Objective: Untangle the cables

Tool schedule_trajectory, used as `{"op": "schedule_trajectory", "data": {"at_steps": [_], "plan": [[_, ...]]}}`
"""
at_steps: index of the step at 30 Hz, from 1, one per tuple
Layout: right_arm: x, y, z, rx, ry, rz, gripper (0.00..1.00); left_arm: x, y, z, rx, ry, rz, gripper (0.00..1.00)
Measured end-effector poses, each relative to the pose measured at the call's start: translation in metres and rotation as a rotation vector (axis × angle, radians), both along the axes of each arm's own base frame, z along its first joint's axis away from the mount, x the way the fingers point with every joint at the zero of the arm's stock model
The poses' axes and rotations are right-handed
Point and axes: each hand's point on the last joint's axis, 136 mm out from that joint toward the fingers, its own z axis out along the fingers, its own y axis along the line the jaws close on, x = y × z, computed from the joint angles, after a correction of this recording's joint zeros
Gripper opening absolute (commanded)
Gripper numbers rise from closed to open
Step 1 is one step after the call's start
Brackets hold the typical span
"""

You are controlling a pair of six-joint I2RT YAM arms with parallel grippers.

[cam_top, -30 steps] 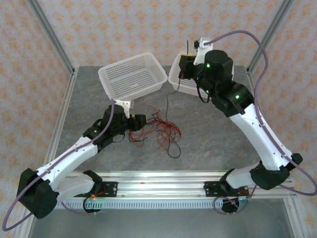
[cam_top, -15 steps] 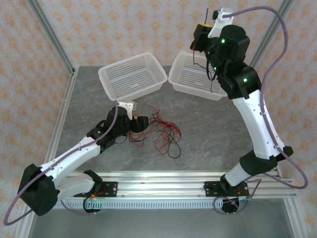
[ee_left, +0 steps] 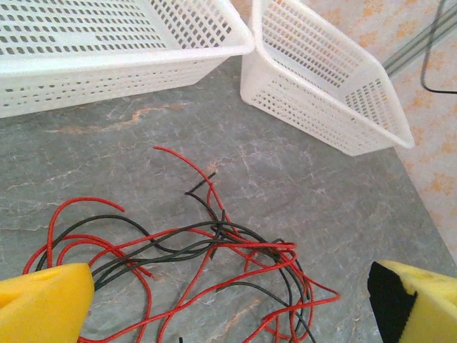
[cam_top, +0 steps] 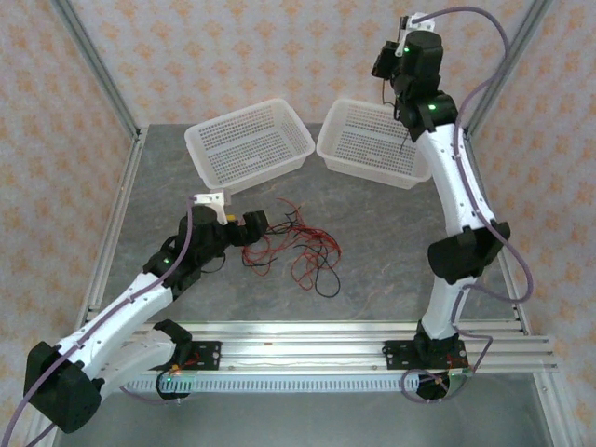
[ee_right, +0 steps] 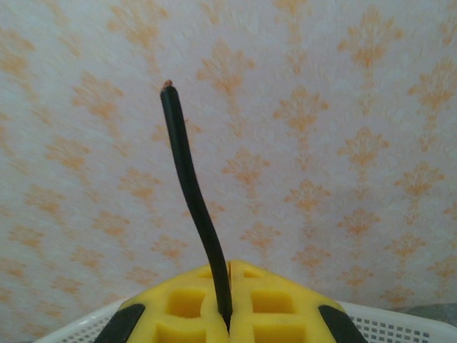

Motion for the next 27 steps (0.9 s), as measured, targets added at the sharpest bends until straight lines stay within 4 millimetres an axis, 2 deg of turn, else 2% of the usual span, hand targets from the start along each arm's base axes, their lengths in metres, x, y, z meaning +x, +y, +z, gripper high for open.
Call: {"op": "schedule_trajectory", "data": {"at_steps": [6,9,18,22,27], "plan": [[0.047,-0.015,-0.07,-0.023,0.108,-0.036,0.0,-0.003,0.002,0.001,-0.001,0.002,0.001,0.99],[0.062,-0.02,-0.103,-0.034,0.162,-0.049,0.0,-0.006,0.003,0.007,-0.008,-0.012,0.001,0.99],[0.084,-0.016,-0.204,-0.067,0.33,-0.043,0.0,-0.009,0.006,0.004,0.011,-0.003,0.006,0.99],[0.094,-0.013,-0.259,-0.084,0.422,-0.039,0.0,-0.009,0.008,0.003,0.021,0.002,0.013,0.99],[0.093,-0.011,-0.333,-0.106,0.571,-0.025,0.0,-0.01,0.009,0.007,0.024,0.0,0.012,0.99]]}}
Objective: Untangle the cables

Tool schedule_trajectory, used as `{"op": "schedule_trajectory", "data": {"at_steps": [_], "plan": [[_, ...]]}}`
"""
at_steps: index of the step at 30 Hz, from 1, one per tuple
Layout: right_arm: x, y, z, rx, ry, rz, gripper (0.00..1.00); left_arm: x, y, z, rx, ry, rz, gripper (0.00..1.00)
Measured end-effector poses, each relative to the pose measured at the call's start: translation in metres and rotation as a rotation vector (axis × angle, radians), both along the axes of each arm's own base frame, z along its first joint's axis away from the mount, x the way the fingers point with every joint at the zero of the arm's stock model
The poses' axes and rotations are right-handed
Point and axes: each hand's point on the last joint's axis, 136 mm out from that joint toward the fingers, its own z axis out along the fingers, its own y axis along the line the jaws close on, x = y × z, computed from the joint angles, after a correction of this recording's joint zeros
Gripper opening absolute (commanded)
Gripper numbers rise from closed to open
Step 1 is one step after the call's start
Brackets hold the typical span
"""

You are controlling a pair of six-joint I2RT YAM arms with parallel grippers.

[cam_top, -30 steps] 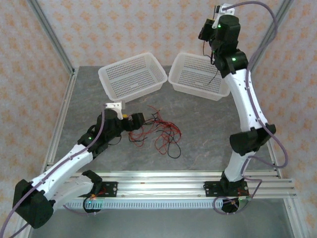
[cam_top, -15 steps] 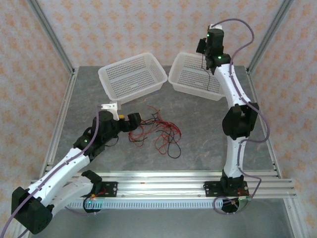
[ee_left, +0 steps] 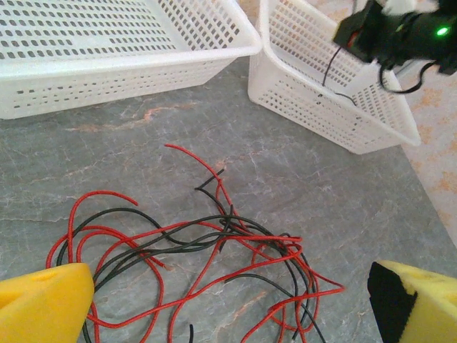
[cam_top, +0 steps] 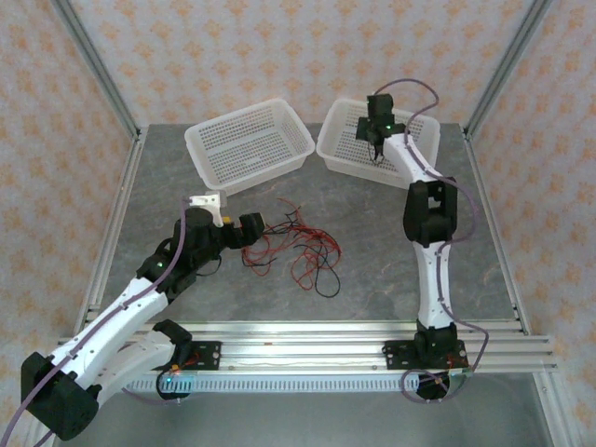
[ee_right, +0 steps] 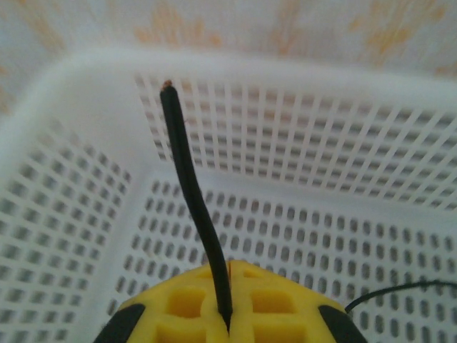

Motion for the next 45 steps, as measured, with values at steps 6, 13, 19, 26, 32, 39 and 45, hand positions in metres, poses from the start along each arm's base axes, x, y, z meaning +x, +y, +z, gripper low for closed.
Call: {"op": "schedule_trajectory", "data": {"at_steps": [6,13,19,26,32,39,45], "plan": [[-0.009,0.003,-0.053,0.011,0.137,0.012,0.29,-0.003,0.002,0.004,-0.003,-0.009,0.003,0.98],[-0.009,0.004,-0.039,0.039,0.154,0.008,0.63,-0.005,0.005,0.004,0.01,0.014,0.011,0.96],[-0.015,0.003,-0.025,0.051,0.175,-0.004,0.7,-0.006,0.007,-0.003,0.017,0.054,0.029,0.95],[-0.048,0.004,0.013,0.084,0.211,0.007,0.71,-0.009,0.009,-0.022,0.033,0.135,0.043,0.9],[-0.115,0.009,0.109,0.119,0.095,0.042,0.71,-0.012,0.007,-0.05,0.047,0.252,0.053,0.79],[-0.213,0.046,0.163,0.189,-0.035,0.166,0.67,-0.013,0.011,-0.088,0.116,0.397,0.085,0.66],[-0.265,0.05,0.121,0.231,0.016,0.174,0.63,0.001,0.003,-0.094,0.17,0.428,0.072,0.55]]}}
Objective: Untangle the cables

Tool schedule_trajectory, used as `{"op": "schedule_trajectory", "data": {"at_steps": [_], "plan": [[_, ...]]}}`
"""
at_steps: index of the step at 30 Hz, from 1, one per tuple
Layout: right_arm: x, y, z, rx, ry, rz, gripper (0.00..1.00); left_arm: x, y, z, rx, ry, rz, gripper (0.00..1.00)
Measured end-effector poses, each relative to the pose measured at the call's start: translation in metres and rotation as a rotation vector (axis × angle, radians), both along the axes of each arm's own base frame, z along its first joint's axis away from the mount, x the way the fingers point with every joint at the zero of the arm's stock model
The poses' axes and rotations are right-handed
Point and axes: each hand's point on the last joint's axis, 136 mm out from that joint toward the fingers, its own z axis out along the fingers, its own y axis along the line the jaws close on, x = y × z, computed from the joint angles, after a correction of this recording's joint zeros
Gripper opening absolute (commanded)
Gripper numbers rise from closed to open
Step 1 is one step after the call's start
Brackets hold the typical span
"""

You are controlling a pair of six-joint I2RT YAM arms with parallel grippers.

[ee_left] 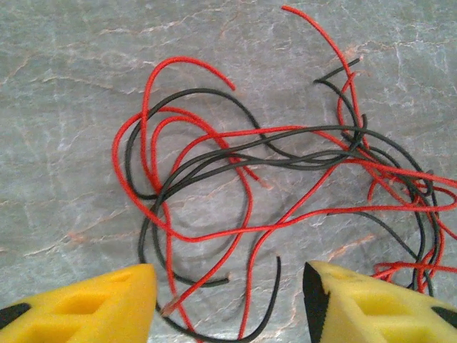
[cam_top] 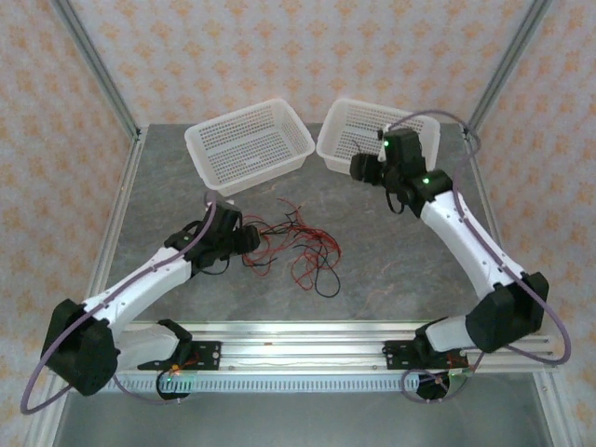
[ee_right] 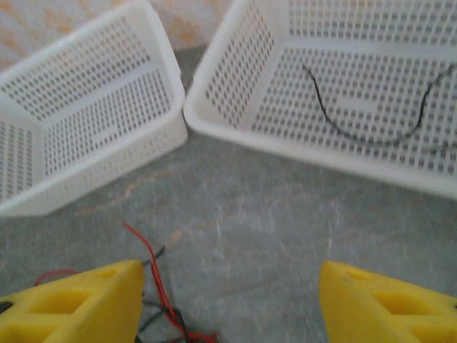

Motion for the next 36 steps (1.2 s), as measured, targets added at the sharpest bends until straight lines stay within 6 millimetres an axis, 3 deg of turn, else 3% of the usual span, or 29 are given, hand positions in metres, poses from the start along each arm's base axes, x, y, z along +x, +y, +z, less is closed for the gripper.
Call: {"op": "schedule_trajectory", "data": {"at_steps": [4,7,13,21,28,36], "plan": [[-0.027,-0.003,-0.03,0.027,0.046,-0.012,0.62,0.019,-0.029,0.007,0.045,-0.011,-0.095,0.5],[-0.042,-0.009,-0.041,0.048,0.058,-0.032,0.62,0.032,-0.057,0.011,0.077,-0.023,-0.176,0.5],[-0.056,-0.018,-0.037,0.077,0.026,-0.06,0.62,0.031,-0.108,-0.002,0.12,-0.01,-0.329,0.48],[-0.068,-0.027,-0.041,0.082,0.012,-0.093,0.62,0.018,-0.154,-0.011,0.134,-0.004,-0.474,0.47],[-0.068,-0.029,-0.041,0.082,0.008,-0.1,0.62,0.016,-0.171,-0.011,0.151,-0.019,-0.54,0.47],[-0.069,-0.029,-0.04,0.082,0.006,-0.1,0.62,0.018,-0.172,-0.041,0.215,0.022,-0.586,0.46]]}}
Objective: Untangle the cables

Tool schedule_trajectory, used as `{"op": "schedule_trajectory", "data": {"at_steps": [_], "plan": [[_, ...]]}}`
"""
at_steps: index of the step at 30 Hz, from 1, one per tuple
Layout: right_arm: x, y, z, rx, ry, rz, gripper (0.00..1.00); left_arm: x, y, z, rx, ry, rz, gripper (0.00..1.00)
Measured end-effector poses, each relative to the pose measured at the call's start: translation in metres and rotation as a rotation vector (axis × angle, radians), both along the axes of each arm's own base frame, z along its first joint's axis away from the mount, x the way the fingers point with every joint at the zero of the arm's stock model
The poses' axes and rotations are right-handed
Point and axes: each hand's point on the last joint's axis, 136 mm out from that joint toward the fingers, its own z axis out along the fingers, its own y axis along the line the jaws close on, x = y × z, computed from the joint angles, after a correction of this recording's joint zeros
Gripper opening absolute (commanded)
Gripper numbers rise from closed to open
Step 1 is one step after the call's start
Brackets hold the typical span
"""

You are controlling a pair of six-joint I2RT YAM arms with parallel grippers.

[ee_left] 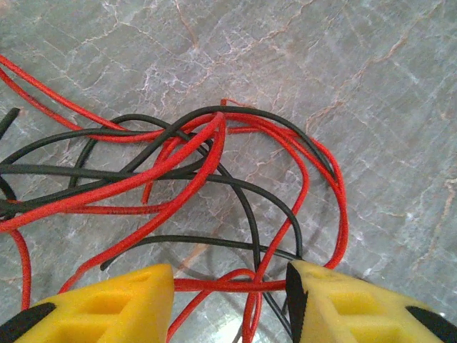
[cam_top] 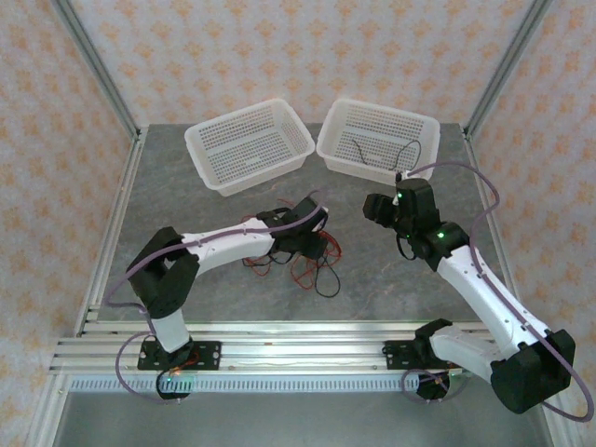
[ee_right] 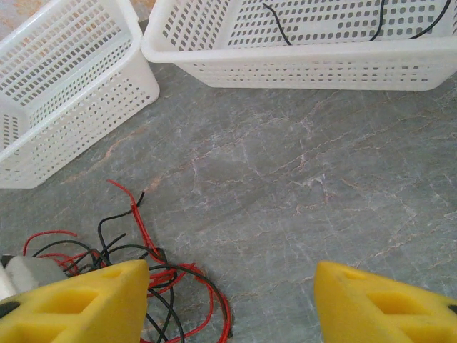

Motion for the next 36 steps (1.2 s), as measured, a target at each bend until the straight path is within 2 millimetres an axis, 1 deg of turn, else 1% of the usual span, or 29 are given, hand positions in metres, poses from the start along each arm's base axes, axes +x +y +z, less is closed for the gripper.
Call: {"op": "schedule_trajectory", "data": {"at_steps": [3,8,10,12,13,15,17,20,22,25,29,33,36], "plan": [[0.0,0.0,0.0,0.0,0.0,0.0,0.62,0.002,-0.002,-0.002,0.007,-0.005,-0.013,0.45],[0.0,0.0,0.0,-0.001,0.001,0.0,0.62,0.004,-0.004,-0.001,0.008,-0.022,-0.035,0.43],[0.0,-0.001,0.0,-0.003,0.002,-0.003,0.62,0.004,-0.004,0.0,0.009,-0.025,-0.041,0.44],[0.0,-0.001,0.0,-0.004,0.001,-0.004,0.62,0.004,-0.005,0.003,0.005,-0.022,-0.04,0.49],[0.0,-0.001,0.0,-0.004,0.001,-0.005,0.62,0.004,-0.006,0.006,0.0,-0.02,-0.037,0.51],[0.0,-0.001,0.0,-0.005,0.0,-0.006,0.62,0.004,-0.009,0.014,-0.022,-0.016,-0.027,0.59],[0.0,-0.001,-0.001,-0.005,0.001,-0.006,0.62,0.002,-0.009,0.026,-0.044,-0.024,-0.025,0.63],[-0.001,-0.001,-0.003,-0.007,0.005,-0.005,0.62,-0.001,-0.006,0.043,-0.065,-0.041,-0.026,0.63],[-0.001,-0.002,-0.003,-0.007,0.006,-0.005,0.62,-0.003,-0.003,0.049,-0.063,-0.045,-0.024,0.63],[-0.001,-0.001,-0.003,-0.007,0.005,-0.005,0.62,-0.006,0.0,0.047,-0.049,-0.037,-0.032,0.61],[-0.001,-0.002,-0.003,-0.007,0.006,-0.006,0.62,-0.009,0.003,0.04,-0.028,-0.024,-0.044,0.6],[-0.001,-0.002,-0.003,-0.007,0.007,-0.006,0.62,-0.011,0.003,0.029,-0.007,-0.001,-0.047,0.57],[-0.001,-0.002,-0.003,-0.006,0.007,-0.006,0.62,-0.015,0.005,0.022,0.008,0.024,-0.045,0.56]]}}
